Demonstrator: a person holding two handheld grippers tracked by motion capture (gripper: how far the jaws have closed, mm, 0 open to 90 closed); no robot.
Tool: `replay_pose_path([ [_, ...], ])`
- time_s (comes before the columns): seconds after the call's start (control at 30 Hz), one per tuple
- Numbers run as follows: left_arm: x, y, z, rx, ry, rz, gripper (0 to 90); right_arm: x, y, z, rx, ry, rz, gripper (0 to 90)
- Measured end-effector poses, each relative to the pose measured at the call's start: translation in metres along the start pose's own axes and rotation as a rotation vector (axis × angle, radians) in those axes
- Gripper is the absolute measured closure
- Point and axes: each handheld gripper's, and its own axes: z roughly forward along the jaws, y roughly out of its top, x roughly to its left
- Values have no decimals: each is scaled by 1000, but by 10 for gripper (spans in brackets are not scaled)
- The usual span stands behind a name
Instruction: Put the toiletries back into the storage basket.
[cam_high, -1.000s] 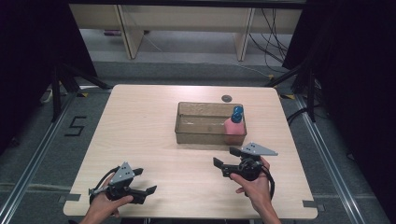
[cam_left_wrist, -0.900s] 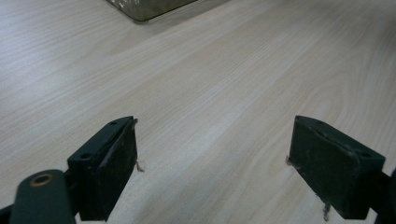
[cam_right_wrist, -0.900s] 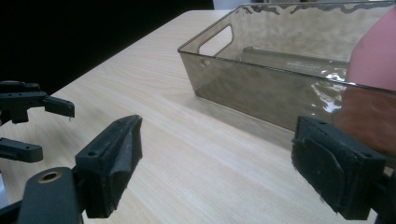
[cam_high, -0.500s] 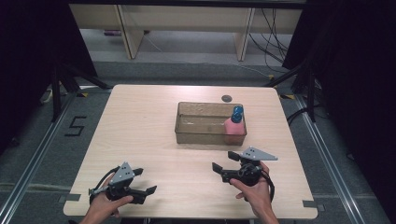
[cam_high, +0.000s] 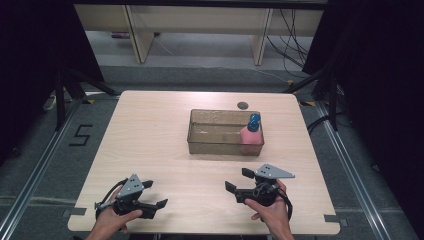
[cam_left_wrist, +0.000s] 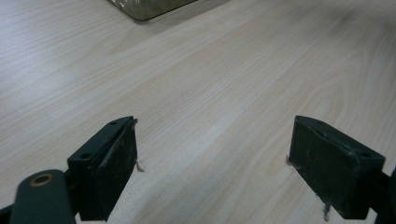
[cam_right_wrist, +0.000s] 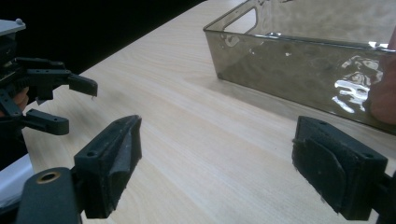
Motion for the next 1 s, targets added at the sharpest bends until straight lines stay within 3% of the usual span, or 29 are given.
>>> replay_pose_path([
  [0.03, 0, 0, 0, 4, 0, 5, 148, 3, -1, -1, 0, 7, 30, 166],
  [0.07, 0, 0, 0, 2, 0, 4, 148, 2, -2, -1, -6, 1, 3, 165],
  [0.1, 0, 0, 0, 1, 0, 3, 148, 3, -3, -1, -5, 6, 27, 164],
  [0.13, 1, 0, 0, 1, 1, 4, 148, 2, -3, -2, -3, 3, 1, 163],
  [0.2, 1, 0, 0, 2, 0, 3, 148, 4, -5, -2, 1, -6, 16, 161],
  [0.23, 0, 0, 0, 2, 0, 3, 147, 4, -6, -2, -1, 1, -5, 159],
  [0.27, 0, 0, 0, 2, 0, 3, 148, 7, -7, -3, -1, 9, 28, 159],
  [0.3, 0, 0, 0, 1, 0, 2, 148, 5, -8, -2, -6, -2, -11, 157],
  [0.37, 0, 0, 0, -2, -1, -1, 148, 6, -9, -2, 2, 12, -19, 156],
  [0.4, 0, 0, 0, 1, 0, 2, 148, 9, -10, -4, 0, 8, 18, 155],
  [0.47, 0, 0, 0, 2, 0, 3, 148, 9, -10, -4, 0, 7, -12, 154],
  [0.53, 0, 0, 0, 3, -1, 4, 148, 11, -12, -5, 9, 5, 12, 154],
  [0.6, 0, 0, -1, 14, -3, 6, 148, 10, -12, -5, -12, -10, -30, 154],
  [0.63, 0, 0, -1, 12, -3, 6, 148, 14, -14, -6, 4, 6, 27, 154],
  [0.7, 0, 0, -1, 9, -5, 5, 147, 12, -14, -6, 7, -4, -20, 154],
  [0.77, 0, 0, 0, 5, -7, 0, 147, 15, -15, -5, -1, 2, 7, 154],
  [0.87, 0, 0, 0, 9, -5, 1, 148, 14, -17, -5, 2, 1, -23, 154],
  [1.0, 0, 0, -1, 18, -3, 11, 148, 17, -19, -8, 8, -3, -10, 154],
])
